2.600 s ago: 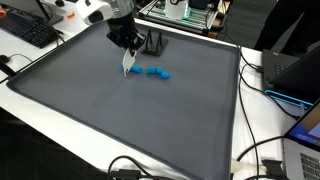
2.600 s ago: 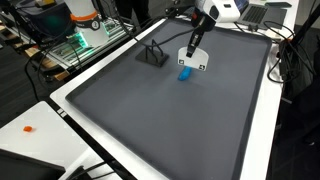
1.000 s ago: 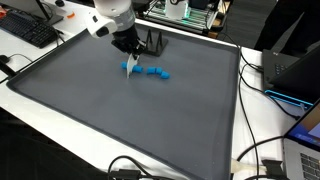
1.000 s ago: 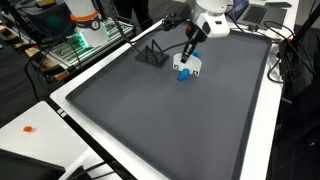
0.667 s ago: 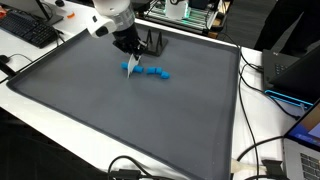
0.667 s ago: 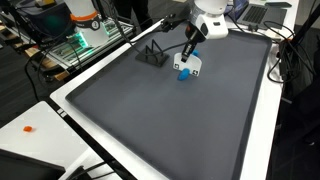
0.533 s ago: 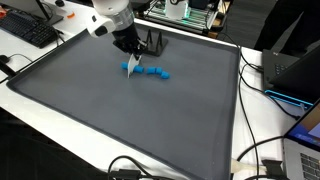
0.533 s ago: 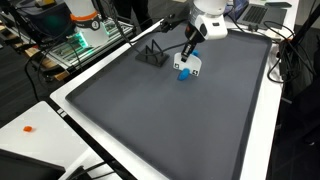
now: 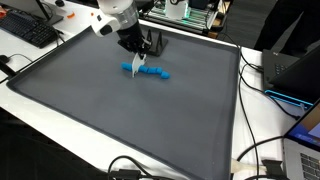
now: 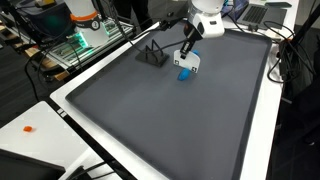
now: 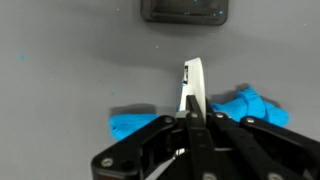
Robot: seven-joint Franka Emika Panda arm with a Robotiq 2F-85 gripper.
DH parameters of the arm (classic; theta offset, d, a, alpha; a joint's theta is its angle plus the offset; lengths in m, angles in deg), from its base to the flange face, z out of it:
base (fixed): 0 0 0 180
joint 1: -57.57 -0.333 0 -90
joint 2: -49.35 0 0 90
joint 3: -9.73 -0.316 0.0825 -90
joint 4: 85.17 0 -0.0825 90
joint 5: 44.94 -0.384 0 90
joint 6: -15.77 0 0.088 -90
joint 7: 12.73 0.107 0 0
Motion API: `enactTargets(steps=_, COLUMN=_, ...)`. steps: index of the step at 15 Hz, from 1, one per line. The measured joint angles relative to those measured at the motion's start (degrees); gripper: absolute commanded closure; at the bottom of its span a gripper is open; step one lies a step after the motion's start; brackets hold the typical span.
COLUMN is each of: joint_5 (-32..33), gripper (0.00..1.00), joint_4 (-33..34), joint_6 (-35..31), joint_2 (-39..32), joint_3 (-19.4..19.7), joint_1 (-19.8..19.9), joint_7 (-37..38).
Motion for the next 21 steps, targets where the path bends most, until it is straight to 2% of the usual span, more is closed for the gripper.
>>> enactTargets(steps=5, joint_5=-0.2, gripper=0.99, joint_4=-1.4, joint_6=-0.2, joint_2=1.9, joint_3=0.0, joint_1=0.3, joint_7=0.0)
enactTargets(steps=10, joint_5=-2.5, gripper=0.99, joint_4=-3.6, joint_6=-0.5, joint_2=6.8, joint_3=0.3, joint_1=1.1, joint_7=2.0)
enactTargets(steps=15, joint_5=-8.1, gripper=0.99, joint_4=-8.0, joint_6=-2.4, joint_2=12.5, joint_3=0.8, joint_1=1.5, joint_7=11.1)
enactTargets(steps=21, joint_5=-9.2, gripper=0.99, joint_4=-15.9, joint_6=-6.6, joint_2=18.3, joint_3=1.4, joint_1=1.4, joint_7=27.0)
